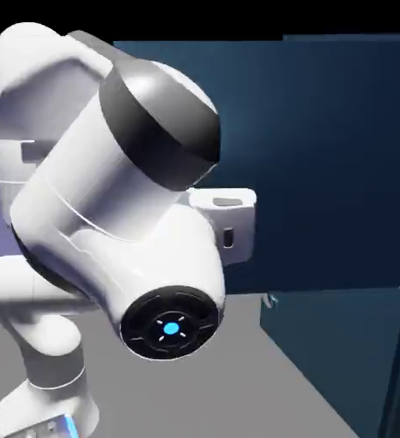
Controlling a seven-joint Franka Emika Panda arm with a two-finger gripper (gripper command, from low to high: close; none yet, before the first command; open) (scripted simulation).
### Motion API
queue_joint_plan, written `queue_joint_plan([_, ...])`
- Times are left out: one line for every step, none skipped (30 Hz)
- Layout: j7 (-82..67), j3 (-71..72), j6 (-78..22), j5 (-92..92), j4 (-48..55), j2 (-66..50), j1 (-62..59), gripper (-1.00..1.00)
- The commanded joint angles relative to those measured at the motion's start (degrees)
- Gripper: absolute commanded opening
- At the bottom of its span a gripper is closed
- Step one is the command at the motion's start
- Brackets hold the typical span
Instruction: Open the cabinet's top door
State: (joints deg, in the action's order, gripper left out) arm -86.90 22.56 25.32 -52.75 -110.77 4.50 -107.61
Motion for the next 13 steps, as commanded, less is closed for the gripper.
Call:
queue_joint_plan([0.2,0.4,-0.3,0.7,2.1,-2.0,0.3,-1.0])
queue_joint_plan([0.3,0.7,-0.7,1.4,4.2,-3.9,0.6,-1.0])
queue_joint_plan([0.6,1.0,-1.1,2.0,6.2,-5.8,1.0,-1.0])
queue_joint_plan([0.9,1.3,-1.5,2.5,8.3,-7.7,1.3,-1.0])
queue_joint_plan([1.3,1.6,-1.9,3.0,10.4,-9.5,1.7,-1.0])
queue_joint_plan([1.8,1.9,-2.4,3.5,12.5,-11.3,2.1,-1.0])
queue_joint_plan([2.3,2.2,-2.9,3.9,14.5,-13.2,2.5,-1.0])
queue_joint_plan([2.9,2.5,-3.4,4.2,16.6,-14.9,2.9,-1.0])
queue_joint_plan([3.6,2.8,-3.9,4.4,18.7,-16.7,3.4,-1.0])
queue_joint_plan([4.3,3.1,-4.4,4.6,20.8,-18.5,3.8,-1.0])
queue_joint_plan([5.1,3.3,-5.0,4.7,22.9,-20.2,4.3,-1.0])
queue_joint_plan([5.8,3.5,-5.5,4.8,24.7,-21.7,4.8,-1.0])
queue_joint_plan([5.8,3.5,-5.5,4.8,24.7,-21.7,4.8,1.0])
